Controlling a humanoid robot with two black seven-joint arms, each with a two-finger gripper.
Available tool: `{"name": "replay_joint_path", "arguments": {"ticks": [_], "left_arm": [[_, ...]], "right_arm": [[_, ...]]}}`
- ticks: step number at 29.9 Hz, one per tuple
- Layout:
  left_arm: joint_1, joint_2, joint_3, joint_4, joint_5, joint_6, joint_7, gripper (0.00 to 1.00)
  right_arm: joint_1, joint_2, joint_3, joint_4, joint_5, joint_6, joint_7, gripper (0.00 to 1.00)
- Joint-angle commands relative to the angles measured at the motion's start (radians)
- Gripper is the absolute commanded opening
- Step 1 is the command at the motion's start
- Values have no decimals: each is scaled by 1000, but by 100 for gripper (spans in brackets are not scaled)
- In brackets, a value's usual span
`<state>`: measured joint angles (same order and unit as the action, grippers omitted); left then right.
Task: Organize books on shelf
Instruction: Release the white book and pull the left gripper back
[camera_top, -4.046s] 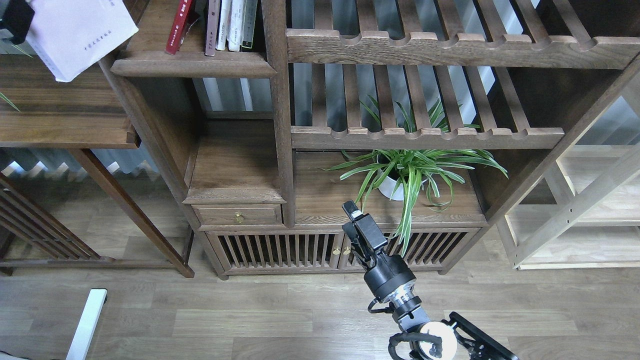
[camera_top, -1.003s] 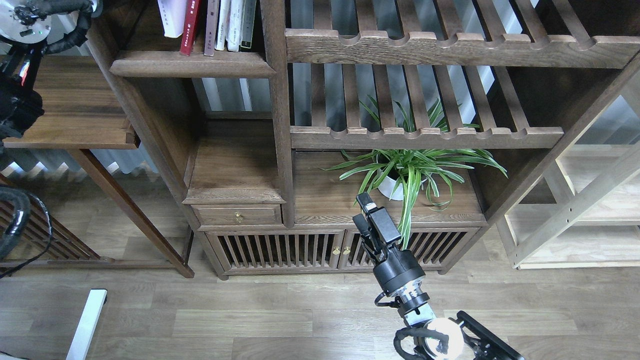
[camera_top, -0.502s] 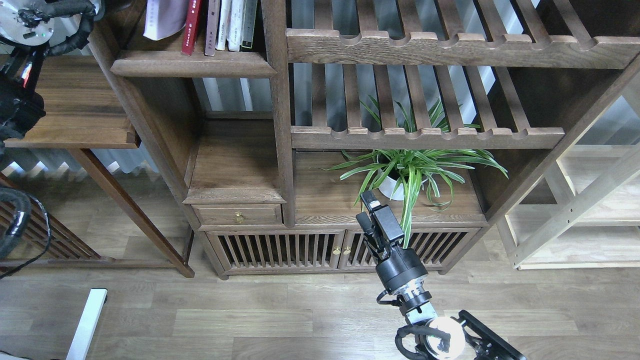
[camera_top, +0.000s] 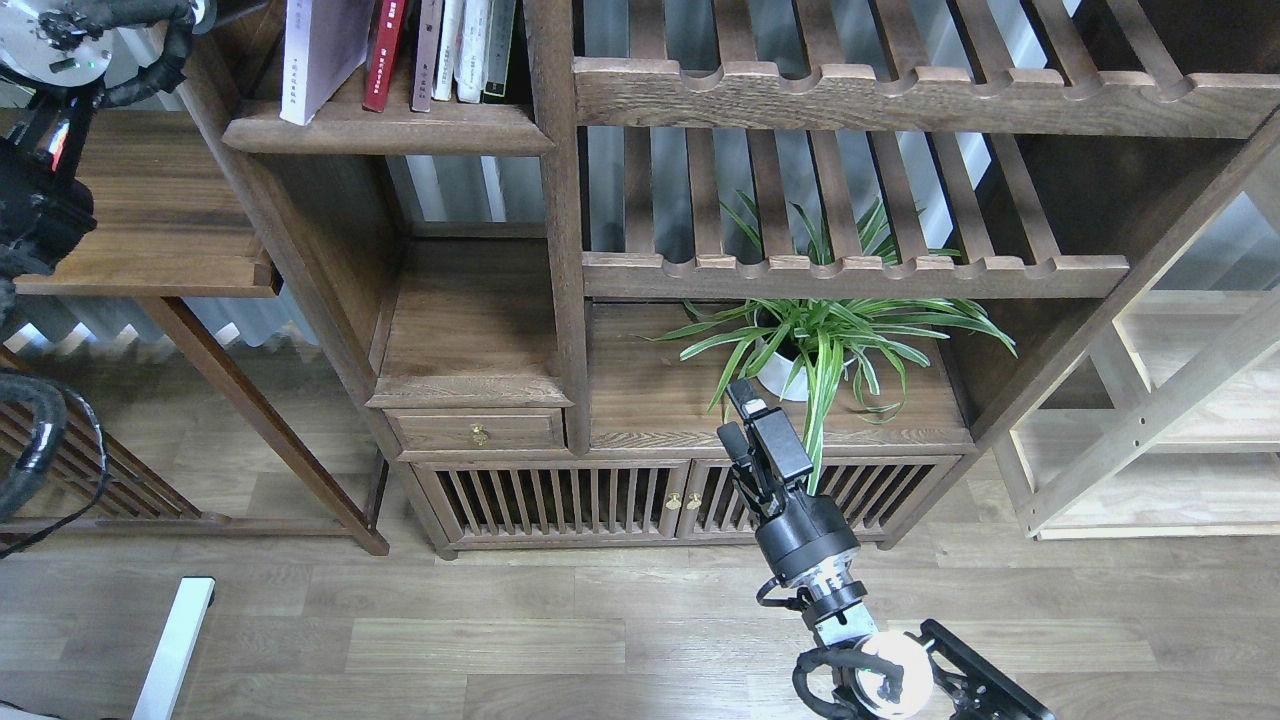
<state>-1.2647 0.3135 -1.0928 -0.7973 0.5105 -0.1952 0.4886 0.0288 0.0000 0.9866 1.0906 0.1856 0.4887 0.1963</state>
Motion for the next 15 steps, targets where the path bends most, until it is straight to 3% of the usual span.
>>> {"name": "replay_joint_path", "arguments": {"ticks": [1, 15], "left_arm": [[16, -1, -3, 0, -21, 0, 0, 82], [21, -17, -1, -6, -147, 0, 0, 82]], "right_arm": [[0, 0, 1, 0, 0, 0, 0, 99], [0, 0, 1, -1, 0, 0, 0, 99]]}}
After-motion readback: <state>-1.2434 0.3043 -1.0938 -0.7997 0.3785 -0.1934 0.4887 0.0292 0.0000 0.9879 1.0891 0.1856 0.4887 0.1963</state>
